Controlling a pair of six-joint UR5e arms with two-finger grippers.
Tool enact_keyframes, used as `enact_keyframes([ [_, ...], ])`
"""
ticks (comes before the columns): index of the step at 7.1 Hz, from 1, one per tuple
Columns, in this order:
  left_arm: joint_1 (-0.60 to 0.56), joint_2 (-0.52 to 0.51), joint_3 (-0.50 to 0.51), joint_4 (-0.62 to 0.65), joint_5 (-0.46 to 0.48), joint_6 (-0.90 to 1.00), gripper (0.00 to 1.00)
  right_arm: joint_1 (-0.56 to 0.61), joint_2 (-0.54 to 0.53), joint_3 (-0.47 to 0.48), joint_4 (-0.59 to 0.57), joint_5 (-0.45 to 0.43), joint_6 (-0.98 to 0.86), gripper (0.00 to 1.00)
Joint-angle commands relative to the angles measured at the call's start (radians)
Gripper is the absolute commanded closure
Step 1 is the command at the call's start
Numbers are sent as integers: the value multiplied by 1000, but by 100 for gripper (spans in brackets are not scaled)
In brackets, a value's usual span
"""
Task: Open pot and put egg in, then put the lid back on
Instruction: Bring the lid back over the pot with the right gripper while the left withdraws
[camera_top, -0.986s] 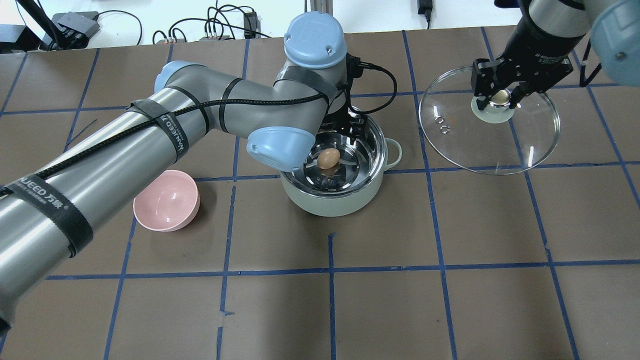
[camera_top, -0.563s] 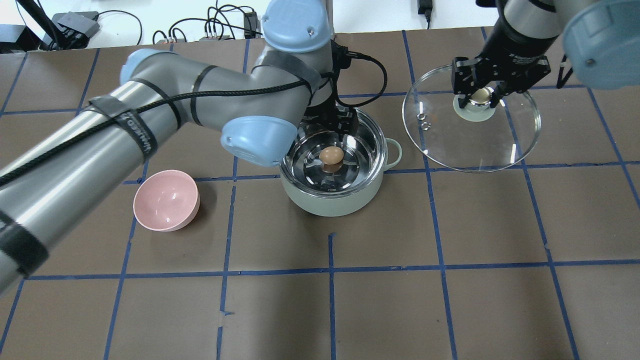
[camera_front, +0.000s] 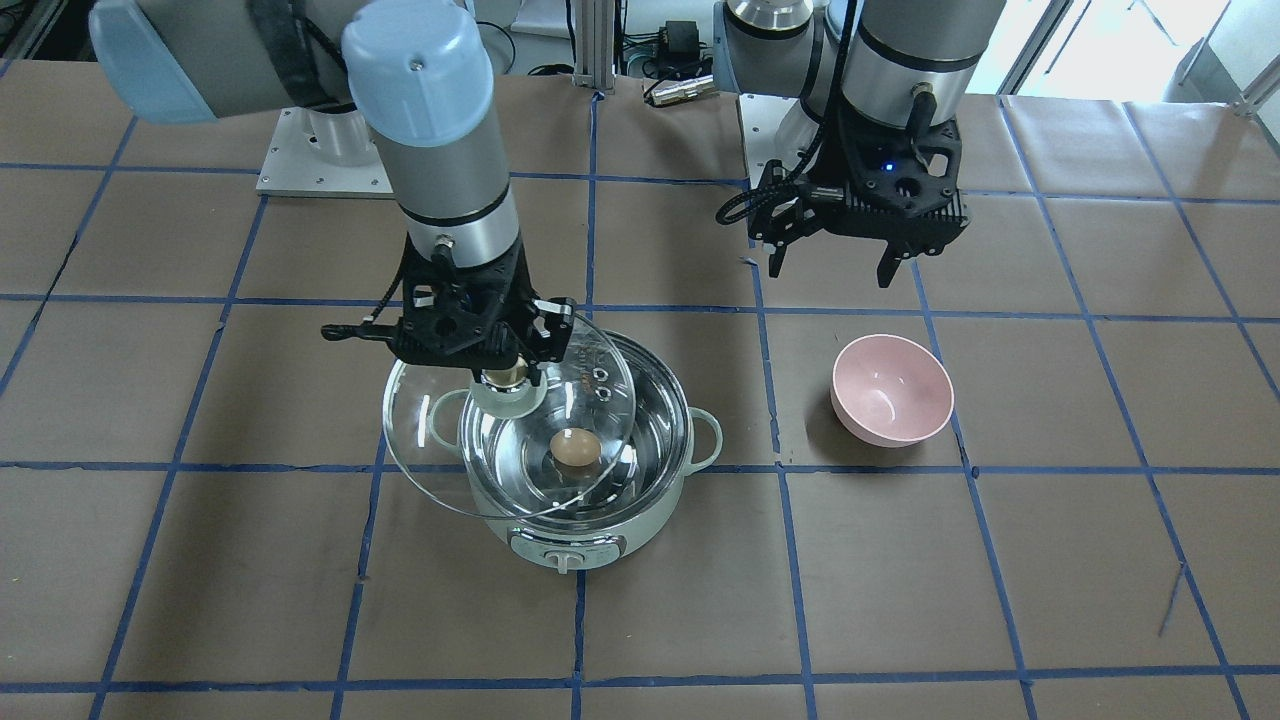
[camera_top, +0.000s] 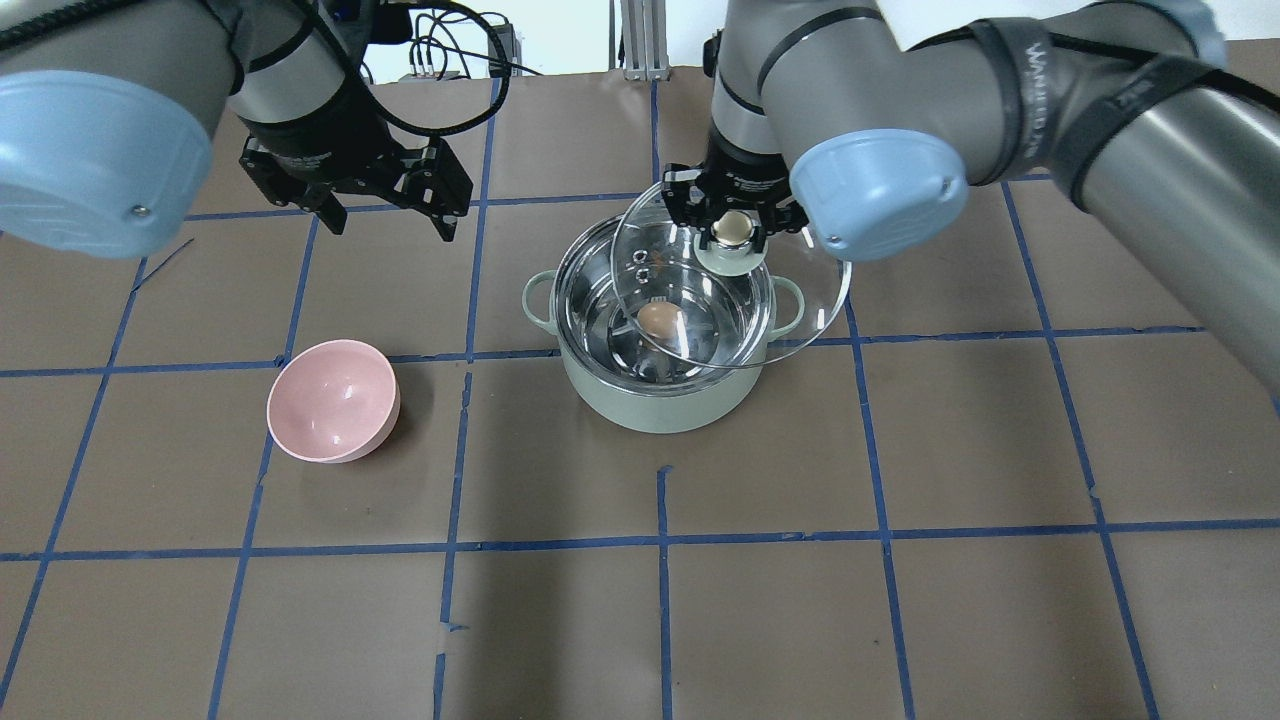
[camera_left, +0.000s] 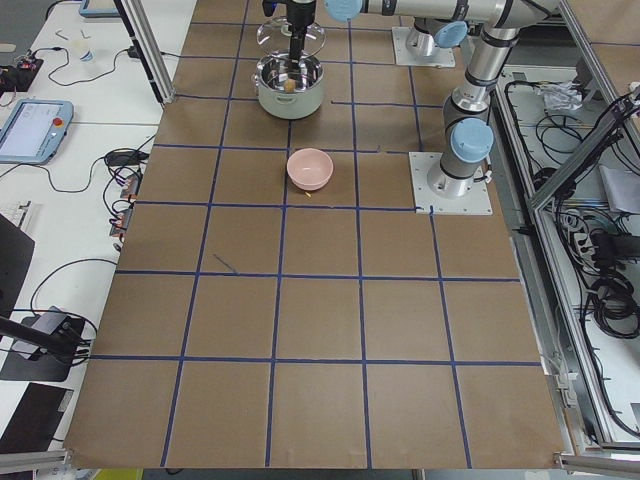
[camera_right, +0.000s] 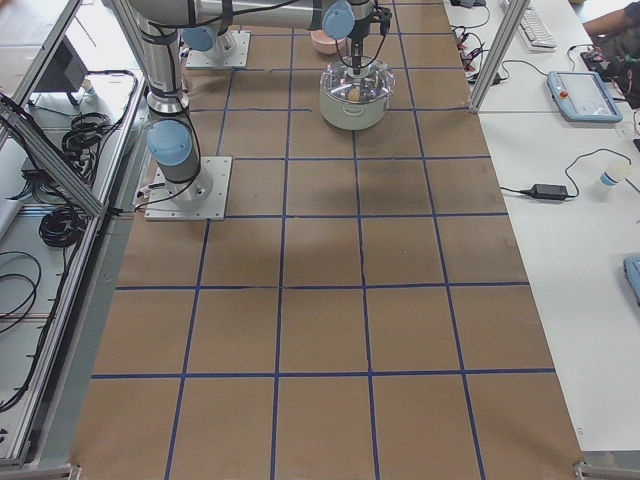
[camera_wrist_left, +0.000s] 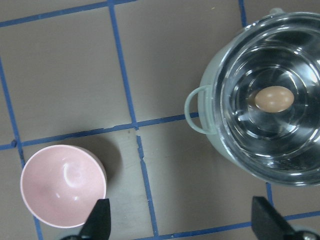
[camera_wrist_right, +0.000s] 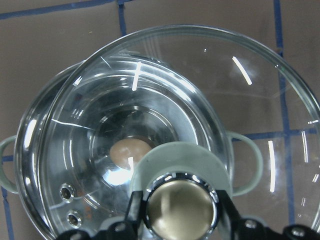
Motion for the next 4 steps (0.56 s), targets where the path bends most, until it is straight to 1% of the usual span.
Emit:
enact_keyframes([
  [1,10,1,7,-14,1,3,0,99,116,-79,-28,0,99,67],
  [4,22,-1,15,-14,13,61,0,105,118,-78,-28,-1,79,67],
])
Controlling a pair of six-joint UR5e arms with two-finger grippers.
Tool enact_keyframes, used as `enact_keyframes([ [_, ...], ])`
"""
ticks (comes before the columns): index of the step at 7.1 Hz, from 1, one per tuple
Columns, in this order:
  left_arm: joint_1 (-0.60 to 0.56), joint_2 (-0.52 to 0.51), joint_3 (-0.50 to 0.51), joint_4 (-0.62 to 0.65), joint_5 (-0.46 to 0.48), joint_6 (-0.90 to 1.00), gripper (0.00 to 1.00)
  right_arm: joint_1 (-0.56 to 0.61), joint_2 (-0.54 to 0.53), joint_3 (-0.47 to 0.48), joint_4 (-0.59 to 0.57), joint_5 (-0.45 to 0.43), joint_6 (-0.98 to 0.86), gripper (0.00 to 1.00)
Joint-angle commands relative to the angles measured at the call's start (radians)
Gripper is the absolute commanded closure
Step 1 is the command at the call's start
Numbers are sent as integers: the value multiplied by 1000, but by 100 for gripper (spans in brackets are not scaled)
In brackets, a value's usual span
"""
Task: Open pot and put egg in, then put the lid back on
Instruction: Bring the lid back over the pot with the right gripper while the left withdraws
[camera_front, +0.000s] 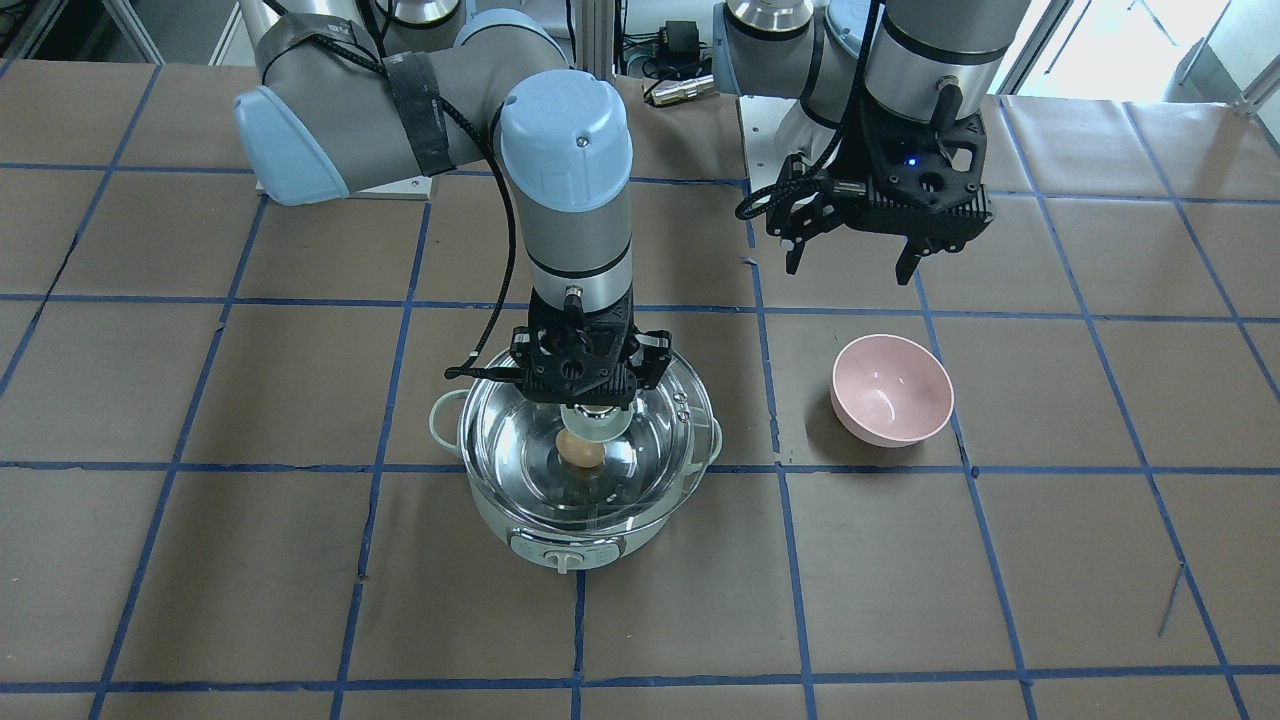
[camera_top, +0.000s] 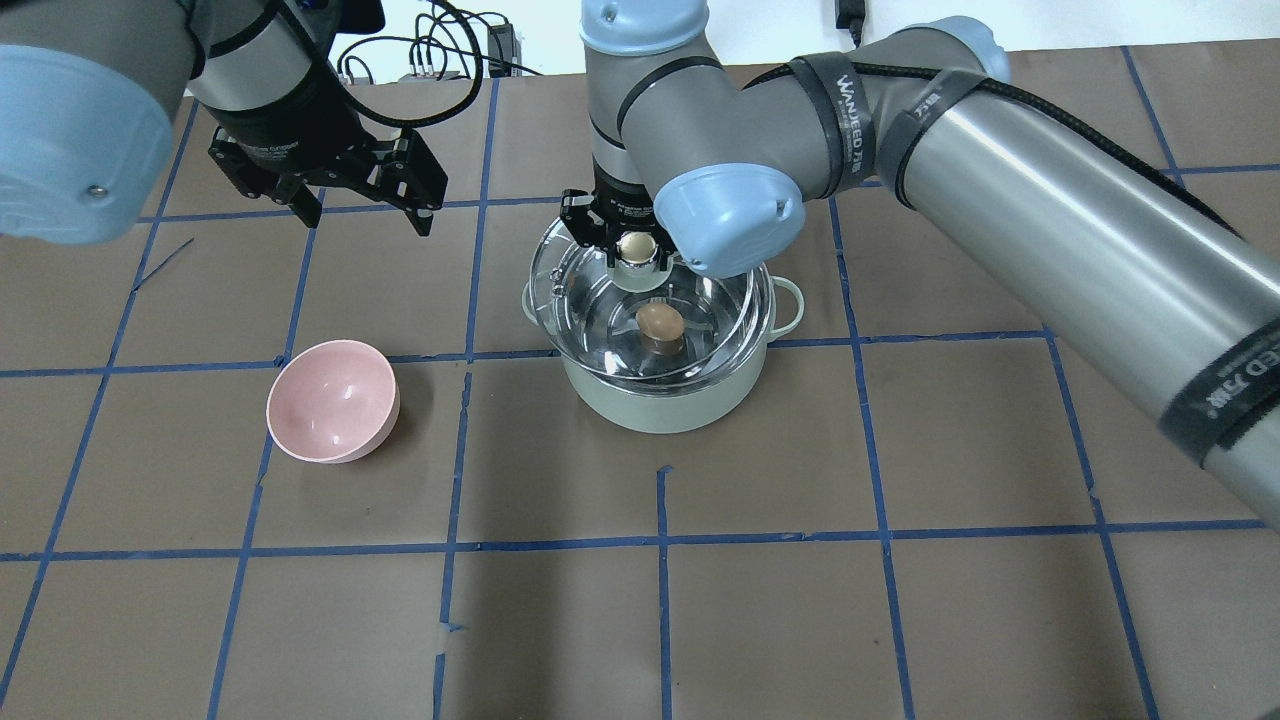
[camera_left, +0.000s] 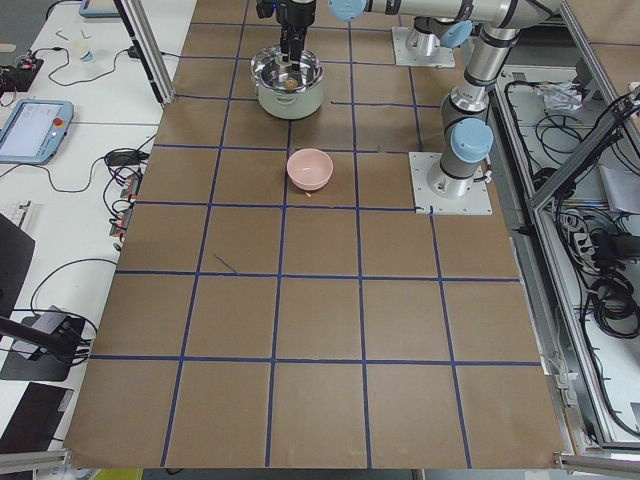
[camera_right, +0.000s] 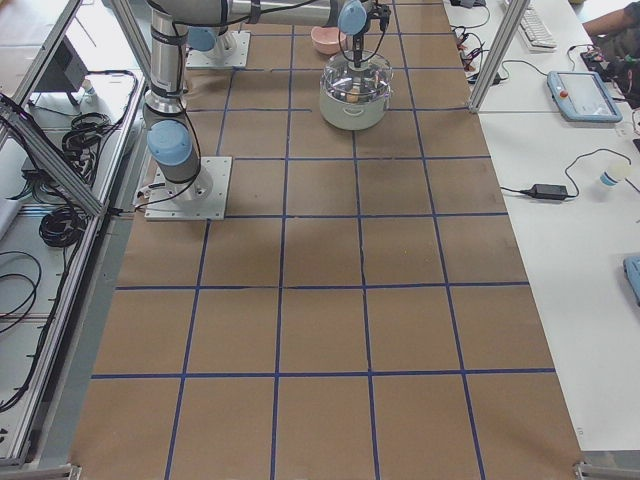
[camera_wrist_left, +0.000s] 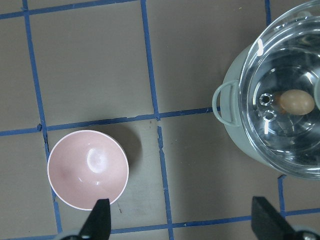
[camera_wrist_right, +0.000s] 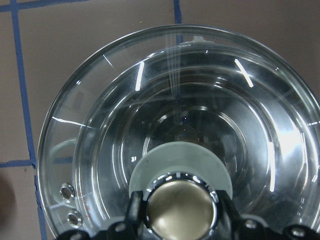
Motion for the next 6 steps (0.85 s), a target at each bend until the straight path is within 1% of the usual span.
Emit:
enact_keyframes([
  [1,4,-2,1,0,0,19,0,-7,0,2,7,-7,-41,66],
  [3,4,-2,3,0,-3,19,0,-36,-22,9,15,0,-89,66],
  [5,3,-2,0,0,-3,19,0,-40,-22,13,14,2,-104,64],
  [6,3,-2,0,0,-3,19,0,-38,-22,22,11,2,-103,60],
])
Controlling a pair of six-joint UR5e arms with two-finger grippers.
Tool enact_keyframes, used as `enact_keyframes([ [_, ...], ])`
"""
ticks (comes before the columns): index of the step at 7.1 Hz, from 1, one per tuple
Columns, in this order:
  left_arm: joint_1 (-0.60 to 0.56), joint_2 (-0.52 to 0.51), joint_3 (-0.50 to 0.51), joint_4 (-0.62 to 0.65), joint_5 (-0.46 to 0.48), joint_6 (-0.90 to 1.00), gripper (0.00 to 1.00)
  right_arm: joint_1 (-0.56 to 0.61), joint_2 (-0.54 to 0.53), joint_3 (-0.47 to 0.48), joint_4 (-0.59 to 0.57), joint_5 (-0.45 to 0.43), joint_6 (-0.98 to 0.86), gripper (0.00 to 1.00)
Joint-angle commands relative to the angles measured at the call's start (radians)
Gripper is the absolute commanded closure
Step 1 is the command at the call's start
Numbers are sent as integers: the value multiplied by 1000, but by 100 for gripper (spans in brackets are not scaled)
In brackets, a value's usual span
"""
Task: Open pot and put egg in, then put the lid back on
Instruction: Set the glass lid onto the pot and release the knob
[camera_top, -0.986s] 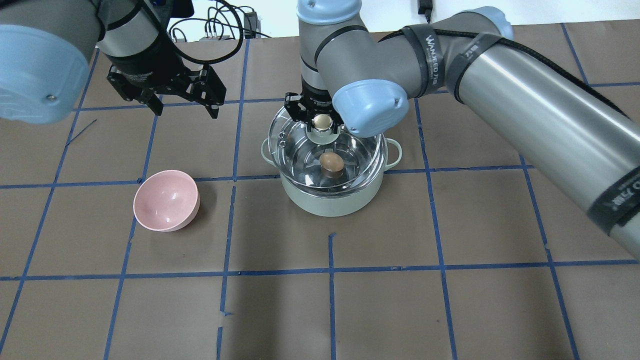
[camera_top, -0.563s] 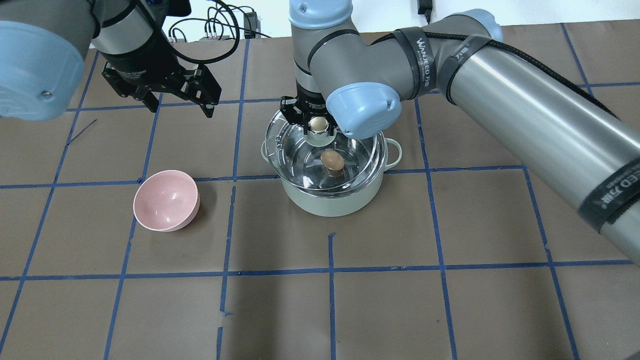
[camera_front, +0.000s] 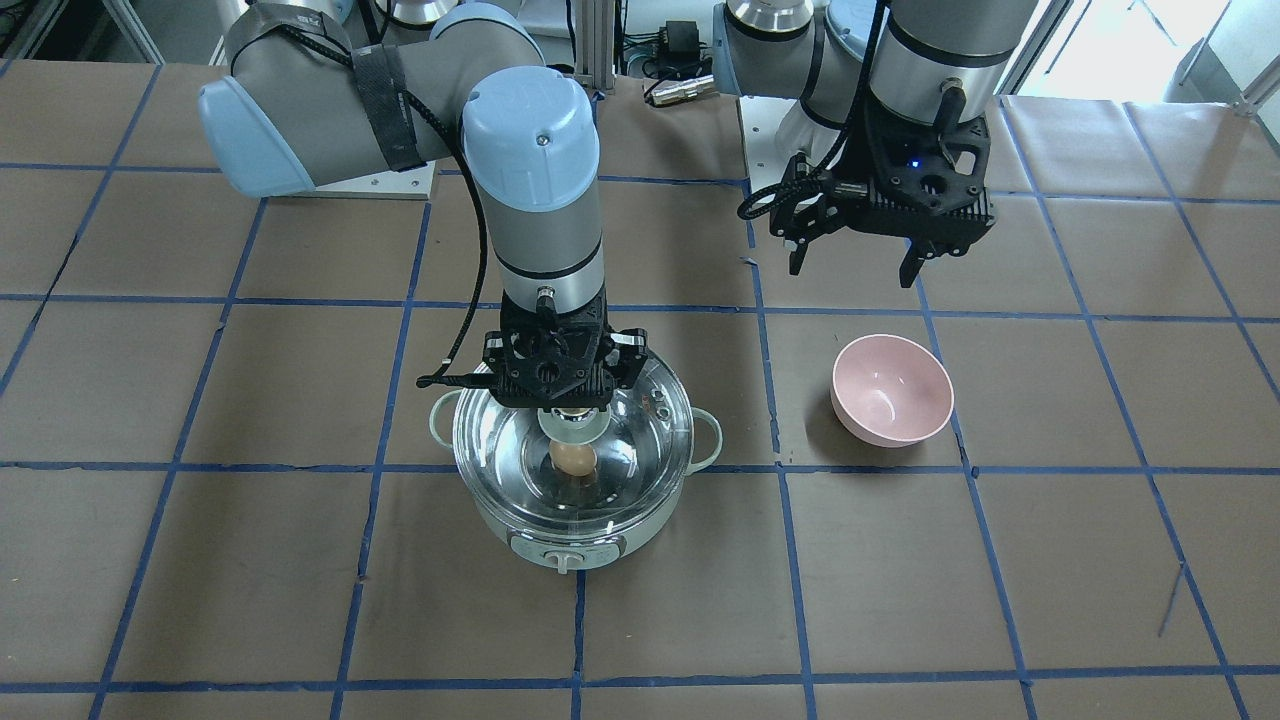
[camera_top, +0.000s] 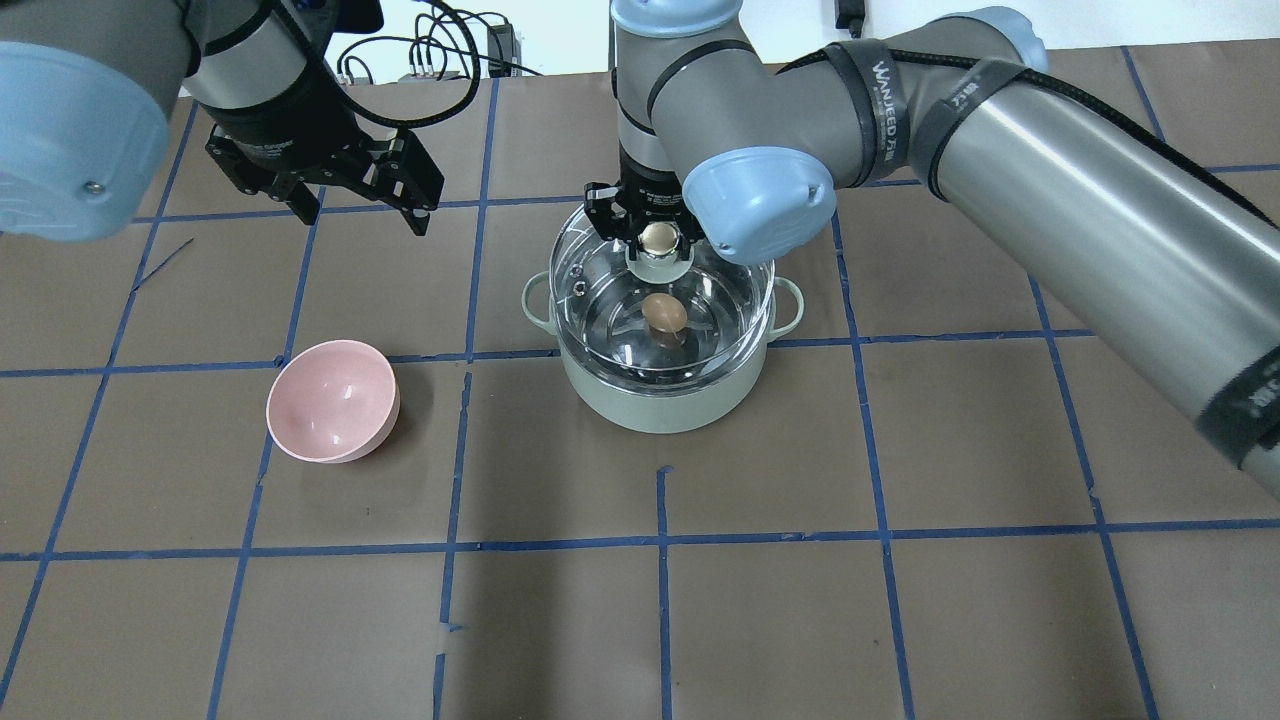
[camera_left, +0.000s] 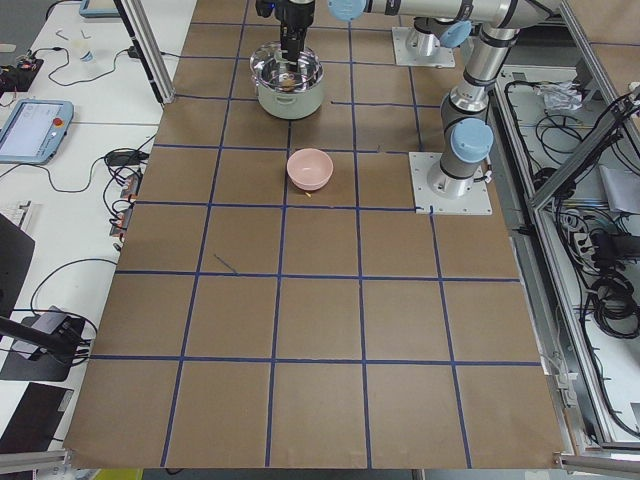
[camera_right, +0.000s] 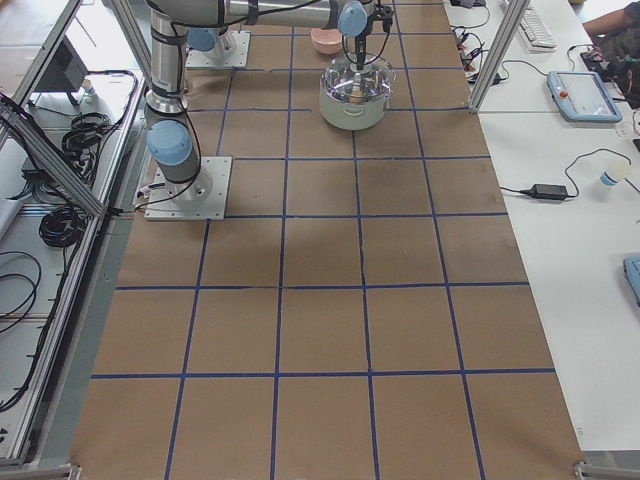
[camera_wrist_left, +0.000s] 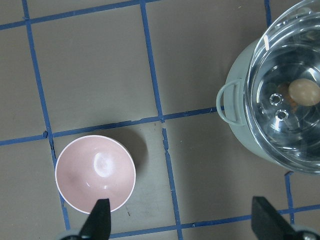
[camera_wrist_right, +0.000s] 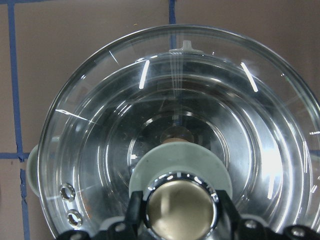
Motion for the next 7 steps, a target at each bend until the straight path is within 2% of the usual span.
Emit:
enact_keyframes([
  [1,0,0,0,0,0,0,0,1,-2,23,-4,0,14,52],
  [3,-2,0,0,0,2,-2,0,6,-5,31,-4,0,44,51],
  [4,-2,0,0,0,2,0,0,6,-5,30,-9,2,44,39],
  [5,-2,0,-2,0,3,0,0,6,-5,28,-10,2,44,21],
  [6,-3,1,-5,0,8,0,0,6,-7,28,-10,-1,42,13],
  [7,-3,2,-3,0,8,-2,0,5,-5,28,-31,-4,30,0],
])
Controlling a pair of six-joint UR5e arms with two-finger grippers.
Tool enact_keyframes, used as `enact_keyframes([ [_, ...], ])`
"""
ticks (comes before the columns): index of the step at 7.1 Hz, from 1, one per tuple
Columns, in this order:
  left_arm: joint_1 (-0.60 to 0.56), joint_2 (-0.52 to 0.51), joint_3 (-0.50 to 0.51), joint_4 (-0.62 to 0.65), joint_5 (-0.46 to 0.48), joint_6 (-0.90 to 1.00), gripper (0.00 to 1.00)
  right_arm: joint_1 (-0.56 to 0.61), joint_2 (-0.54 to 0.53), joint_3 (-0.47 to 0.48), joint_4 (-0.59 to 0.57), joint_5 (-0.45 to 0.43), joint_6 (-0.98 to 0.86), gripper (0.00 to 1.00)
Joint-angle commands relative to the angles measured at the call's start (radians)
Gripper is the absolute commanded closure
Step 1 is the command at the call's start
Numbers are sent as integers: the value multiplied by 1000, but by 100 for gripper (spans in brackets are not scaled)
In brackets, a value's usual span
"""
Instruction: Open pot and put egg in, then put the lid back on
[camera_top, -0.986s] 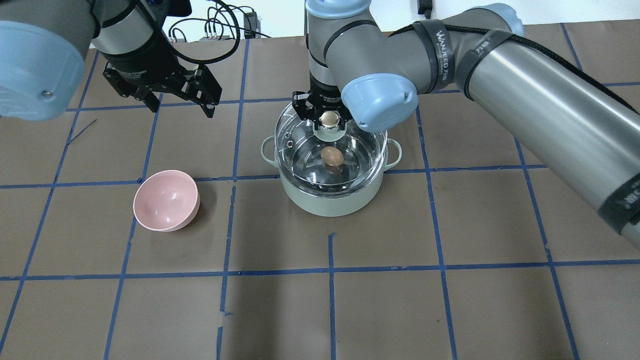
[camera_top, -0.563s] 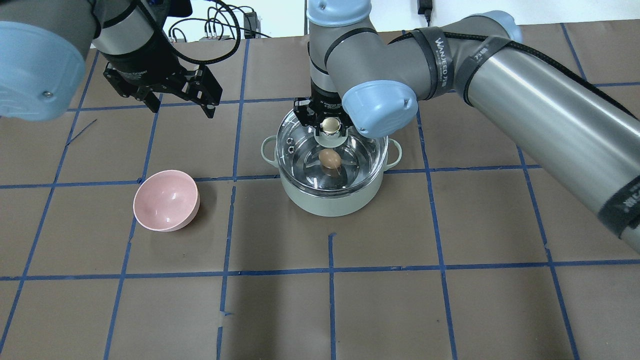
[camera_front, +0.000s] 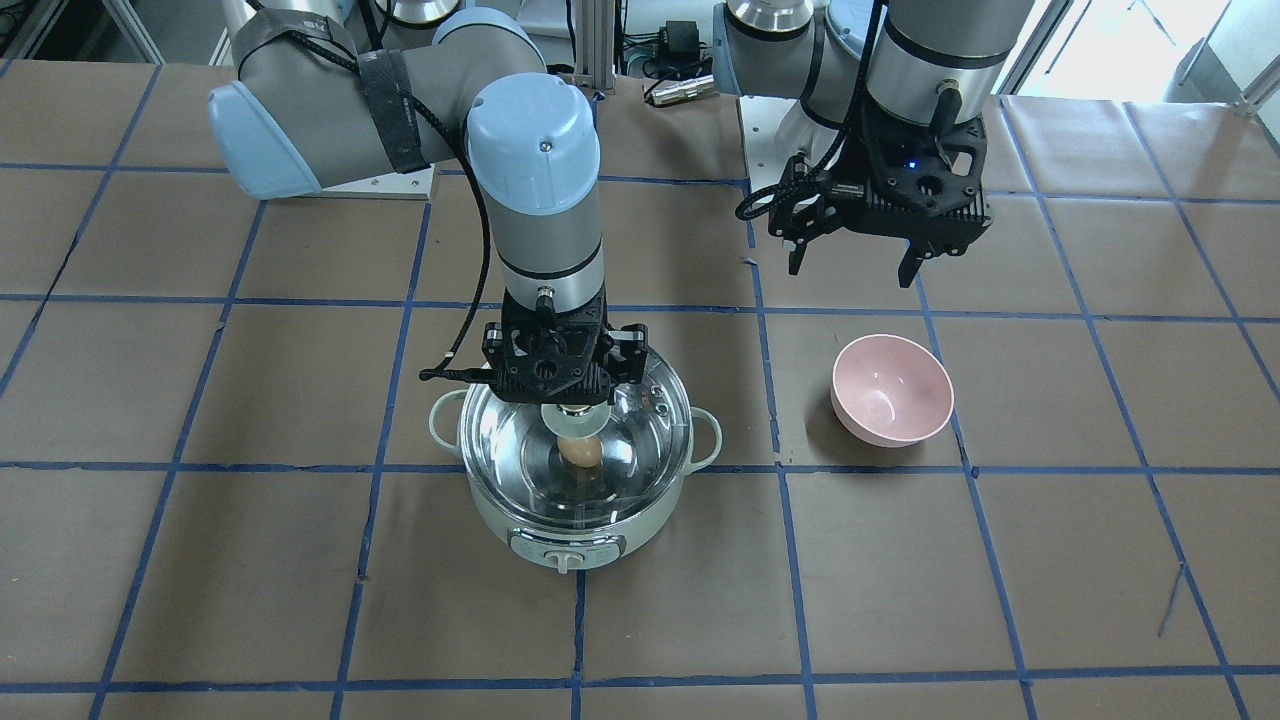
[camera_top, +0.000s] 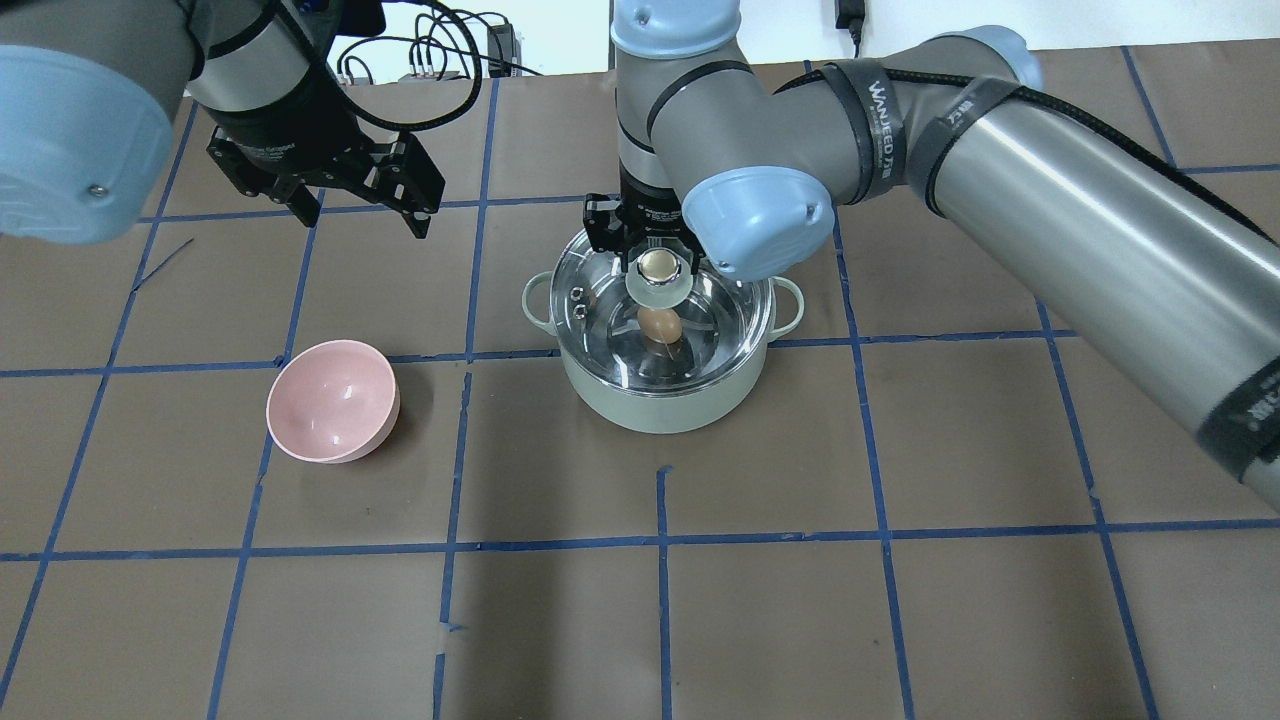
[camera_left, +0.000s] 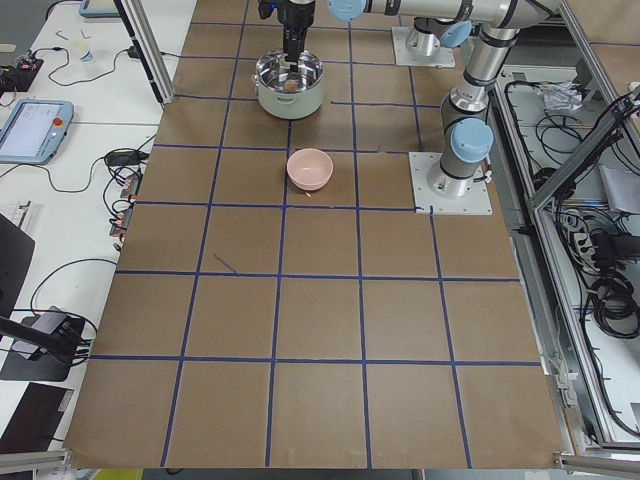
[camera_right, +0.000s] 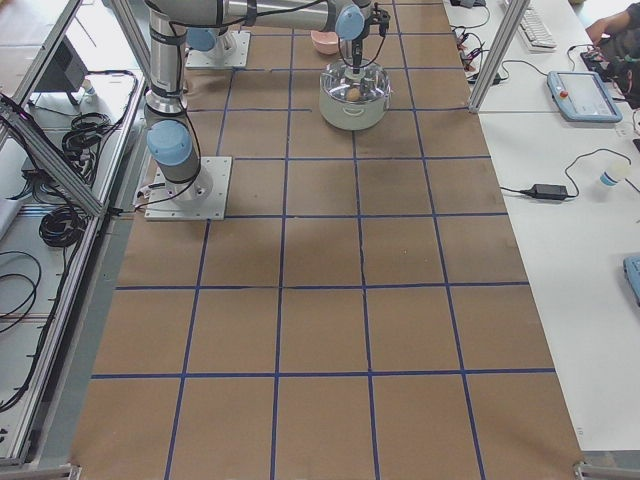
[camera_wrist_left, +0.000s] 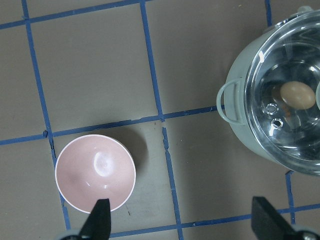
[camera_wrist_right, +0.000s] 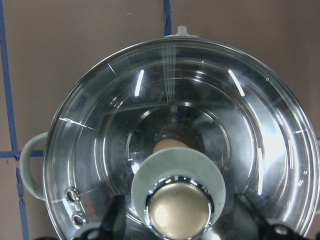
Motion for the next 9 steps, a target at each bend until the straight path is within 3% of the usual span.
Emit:
enact_keyframes([
  [1,1,1,1,2,-1,-1,0,-20,-4,-5,-15,-11,-61,0],
  [2,1,1,3,2,-3,-1,0,-91,-63,3,-3,-14,-176,0],
  [4,1,1,3,2,-1,-1,0,-286,-215,13,189,0,-294,0],
  [6,1,1,1,2,-1,-1,0,-320,-265,23,256,-11,-307,0],
  [9,4,1,1,5,-1,0,0,-324,-330,92,256,-3,-376,0],
])
